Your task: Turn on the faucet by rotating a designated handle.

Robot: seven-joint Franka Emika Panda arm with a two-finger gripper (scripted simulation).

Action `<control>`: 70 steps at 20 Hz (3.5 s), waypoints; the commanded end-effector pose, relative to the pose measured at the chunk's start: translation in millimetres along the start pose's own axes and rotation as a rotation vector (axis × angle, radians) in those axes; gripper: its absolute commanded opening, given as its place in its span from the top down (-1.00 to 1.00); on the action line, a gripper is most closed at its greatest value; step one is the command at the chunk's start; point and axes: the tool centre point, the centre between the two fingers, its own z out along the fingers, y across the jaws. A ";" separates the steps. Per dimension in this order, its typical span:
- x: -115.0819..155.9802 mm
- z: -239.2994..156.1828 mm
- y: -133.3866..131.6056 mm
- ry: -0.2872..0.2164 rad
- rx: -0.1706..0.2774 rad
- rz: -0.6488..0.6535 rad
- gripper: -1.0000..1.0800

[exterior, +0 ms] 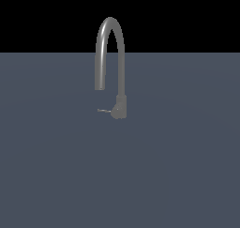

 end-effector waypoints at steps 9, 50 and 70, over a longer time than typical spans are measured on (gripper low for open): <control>11.4 6.1 -3.9 -0.008 -0.061 -0.059 1.00; 150.4 157.9 -78.1 -0.128 -1.051 -1.013 1.00; 181.5 229.4 -87.8 -0.162 -1.405 -1.342 1.00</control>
